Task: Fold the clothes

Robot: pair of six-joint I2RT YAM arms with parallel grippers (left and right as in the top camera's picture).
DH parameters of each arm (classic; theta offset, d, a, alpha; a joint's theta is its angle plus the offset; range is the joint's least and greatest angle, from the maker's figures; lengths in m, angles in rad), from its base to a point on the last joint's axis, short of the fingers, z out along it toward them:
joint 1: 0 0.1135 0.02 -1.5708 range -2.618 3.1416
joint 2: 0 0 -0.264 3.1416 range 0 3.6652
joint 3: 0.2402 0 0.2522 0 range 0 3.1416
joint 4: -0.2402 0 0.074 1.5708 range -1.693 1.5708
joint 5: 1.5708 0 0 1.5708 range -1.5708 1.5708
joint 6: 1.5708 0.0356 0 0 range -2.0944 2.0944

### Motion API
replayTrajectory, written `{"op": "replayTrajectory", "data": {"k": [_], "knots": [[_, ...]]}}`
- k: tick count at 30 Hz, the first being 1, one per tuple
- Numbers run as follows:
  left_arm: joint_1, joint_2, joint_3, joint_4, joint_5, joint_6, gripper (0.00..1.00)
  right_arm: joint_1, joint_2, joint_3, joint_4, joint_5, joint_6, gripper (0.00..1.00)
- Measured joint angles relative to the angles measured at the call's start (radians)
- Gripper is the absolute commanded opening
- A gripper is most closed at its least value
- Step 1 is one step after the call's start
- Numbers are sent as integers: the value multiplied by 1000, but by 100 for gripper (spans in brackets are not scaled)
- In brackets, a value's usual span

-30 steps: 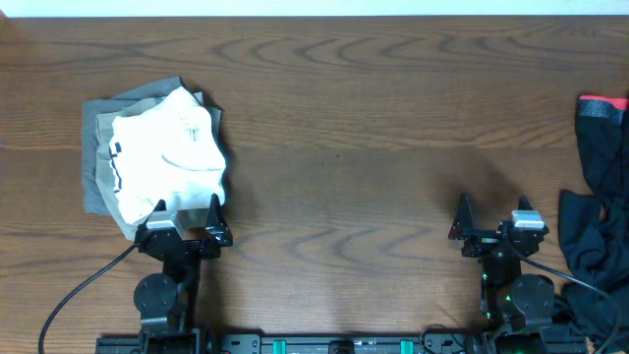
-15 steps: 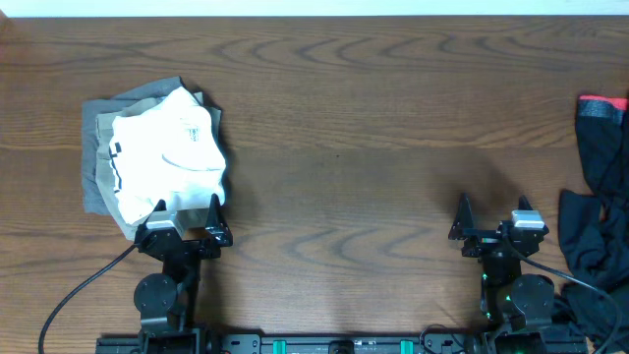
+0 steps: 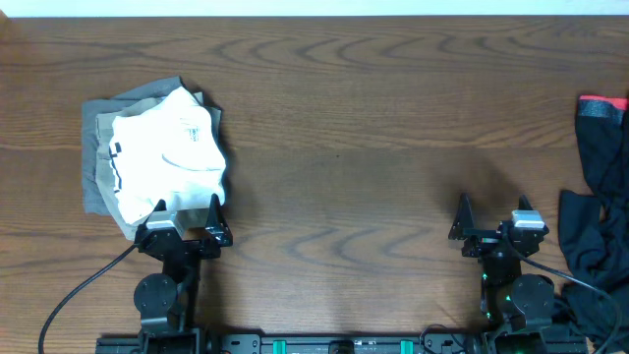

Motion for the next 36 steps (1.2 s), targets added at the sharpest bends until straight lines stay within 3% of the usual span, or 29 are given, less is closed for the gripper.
{"op": "replayTrajectory", "data": {"k": [5,15,20,24,29,36], "knots": [[0,0,0,3,0,0,98,0,0,0,15,-13,9,99],[0,47,69,-14,2,24,98,0,3,8,215,-126,124,99],[0,262,304,-14,-4,35,98,0,111,95,182,-203,159,99],[0,505,533,-109,8,38,98,0,268,221,175,-275,171,99],[-5,825,847,-267,89,38,98,0,528,482,8,-364,177,99],[-66,1154,1200,-585,193,39,98,0,925,852,-461,-394,107,99]]}}
